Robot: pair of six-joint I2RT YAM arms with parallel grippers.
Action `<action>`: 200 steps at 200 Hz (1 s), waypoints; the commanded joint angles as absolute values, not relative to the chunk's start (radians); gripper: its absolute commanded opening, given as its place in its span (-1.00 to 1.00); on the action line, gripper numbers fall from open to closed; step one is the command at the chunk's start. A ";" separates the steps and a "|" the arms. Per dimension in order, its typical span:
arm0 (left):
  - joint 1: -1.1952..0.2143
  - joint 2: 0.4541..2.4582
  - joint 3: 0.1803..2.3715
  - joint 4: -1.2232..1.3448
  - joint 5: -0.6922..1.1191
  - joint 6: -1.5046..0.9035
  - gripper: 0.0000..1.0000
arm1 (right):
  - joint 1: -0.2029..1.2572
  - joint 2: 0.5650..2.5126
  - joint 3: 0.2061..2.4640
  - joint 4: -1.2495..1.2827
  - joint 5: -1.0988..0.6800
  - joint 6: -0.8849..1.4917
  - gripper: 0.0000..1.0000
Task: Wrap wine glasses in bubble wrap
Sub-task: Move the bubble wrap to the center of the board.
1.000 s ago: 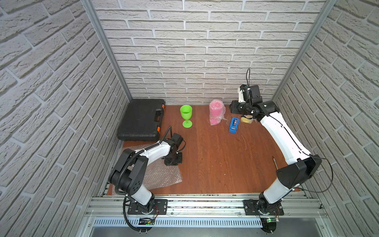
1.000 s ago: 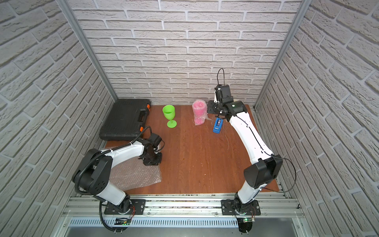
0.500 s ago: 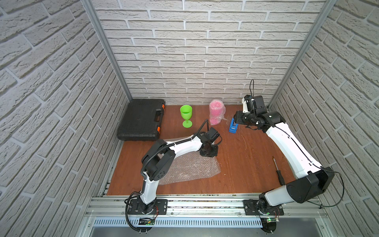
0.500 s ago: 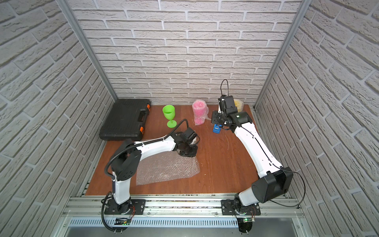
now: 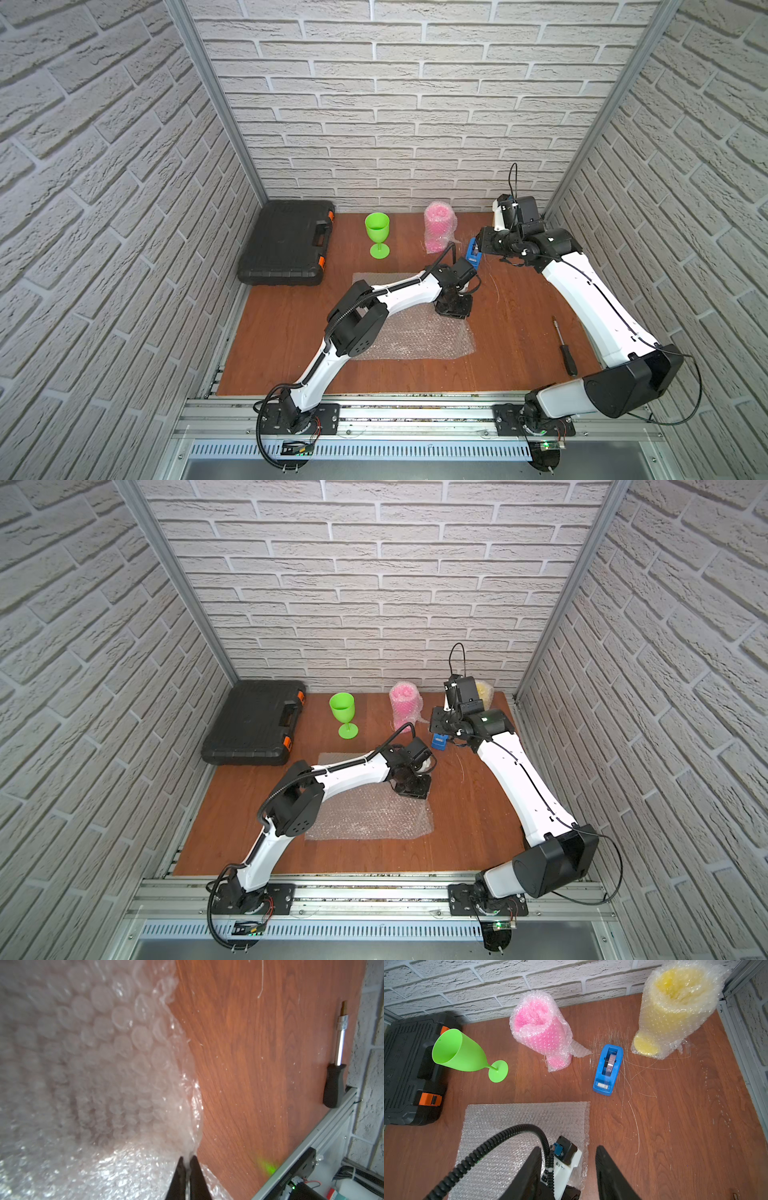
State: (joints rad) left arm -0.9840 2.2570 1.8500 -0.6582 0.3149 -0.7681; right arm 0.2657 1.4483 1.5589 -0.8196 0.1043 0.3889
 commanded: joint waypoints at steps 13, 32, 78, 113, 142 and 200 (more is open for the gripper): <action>-0.981 2.211 1.861 -0.693 0.319 -0.710 -0.41 | 0.270 1.420 1.545 -0.765 0.097 0.361 -0.09; -0.960 2.133 1.813 -0.669 0.281 -0.685 -0.17 | 0.270 1.432 1.541 -0.752 0.040 0.328 -0.01; -0.860 1.834 1.563 -0.577 0.153 -0.644 -0.08 | 0.295 1.434 1.438 -0.595 -0.124 0.304 0.43; -0.775 1.592 1.394 -0.602 0.005 -0.559 0.02 | 0.371 1.482 1.401 -0.485 -0.130 0.277 0.60; -0.692 1.445 1.278 -0.541 0.133 -0.531 0.17 | 0.431 1.529 1.407 -0.423 -0.105 0.270 0.64; -0.623 1.272 1.182 -0.584 0.119 -0.499 0.19 | 0.485 1.587 1.393 -0.314 -0.077 0.252 0.80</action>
State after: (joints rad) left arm -0.6579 1.3804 1.2358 -0.5907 0.1402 -0.5316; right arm 0.4576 1.5715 1.4033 -0.4652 -0.0875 0.2798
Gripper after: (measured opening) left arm 0.571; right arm 0.838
